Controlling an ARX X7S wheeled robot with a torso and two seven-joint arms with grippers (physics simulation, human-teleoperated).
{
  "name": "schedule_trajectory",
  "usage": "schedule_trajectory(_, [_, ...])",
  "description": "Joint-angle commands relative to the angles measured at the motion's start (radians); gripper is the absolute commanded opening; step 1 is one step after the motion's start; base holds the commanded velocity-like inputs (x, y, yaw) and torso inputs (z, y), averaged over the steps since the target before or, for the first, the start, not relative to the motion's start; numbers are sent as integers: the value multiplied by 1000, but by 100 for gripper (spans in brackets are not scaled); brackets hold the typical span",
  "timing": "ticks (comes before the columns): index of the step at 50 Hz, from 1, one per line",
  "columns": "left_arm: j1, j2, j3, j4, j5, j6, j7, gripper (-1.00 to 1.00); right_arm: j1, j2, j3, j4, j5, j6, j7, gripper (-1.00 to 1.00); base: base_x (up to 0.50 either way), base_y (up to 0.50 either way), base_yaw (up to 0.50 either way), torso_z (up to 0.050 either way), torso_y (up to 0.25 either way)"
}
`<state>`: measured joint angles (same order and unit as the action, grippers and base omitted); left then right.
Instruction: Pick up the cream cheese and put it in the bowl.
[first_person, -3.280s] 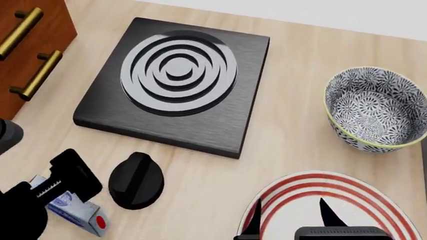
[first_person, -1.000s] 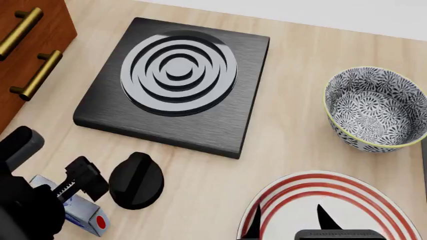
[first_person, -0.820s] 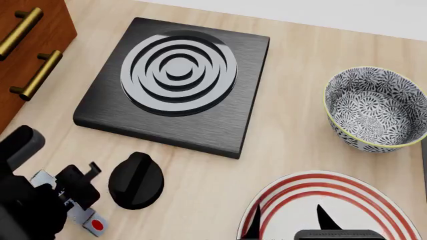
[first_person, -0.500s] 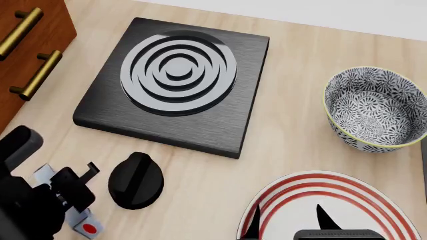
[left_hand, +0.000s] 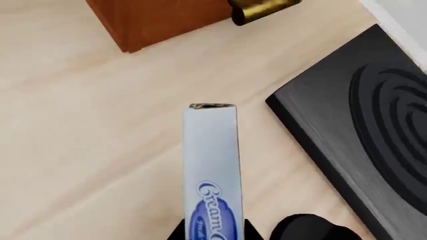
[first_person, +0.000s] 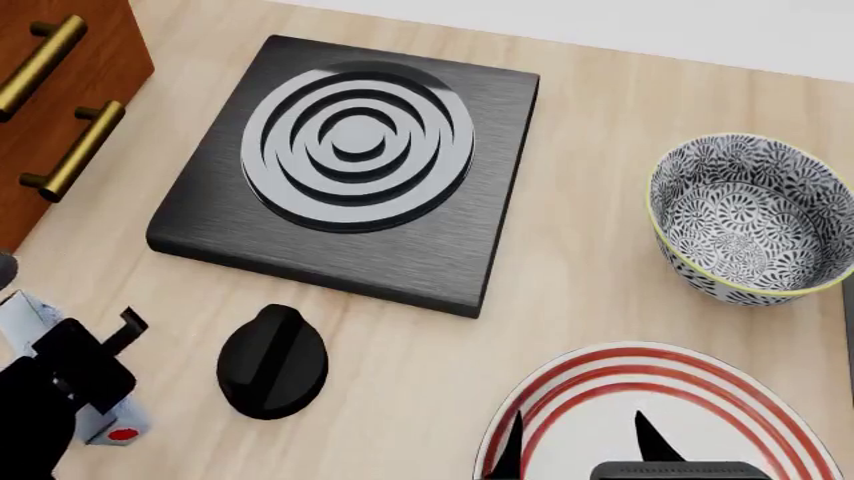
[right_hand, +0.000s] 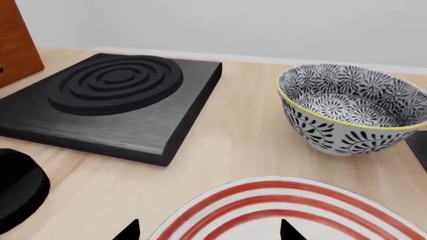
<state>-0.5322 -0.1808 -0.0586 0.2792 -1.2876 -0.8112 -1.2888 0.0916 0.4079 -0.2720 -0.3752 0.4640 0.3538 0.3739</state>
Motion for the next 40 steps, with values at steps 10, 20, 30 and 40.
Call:
schedule_trajectory(10, [-6, -97, 91, 340, -31, -53, 44, -100, 0, 6, -9, 2, -5, -6, -1, 100, 0, 0, 0, 0, 0])
schedule_trajectory(20, [-37, -149, 111, 508, -16, -61, 82, -100, -2, 10, -12, 2, -12, -9, 4, 100, 0, 0, 0, 0, 0])
schedule_trajectory(30, [-26, -162, 90, 618, -109, 2, 274, -100, -3, 13, -2, -21, 0, -9, 12, 100, 0, 0, 0, 0, 0])
schedule_trajectory(40, [-104, -190, 93, 683, -357, 71, 293, -100, -20, 14, 12, -46, 19, -38, 4, 100, 0, 0, 0, 0, 0])
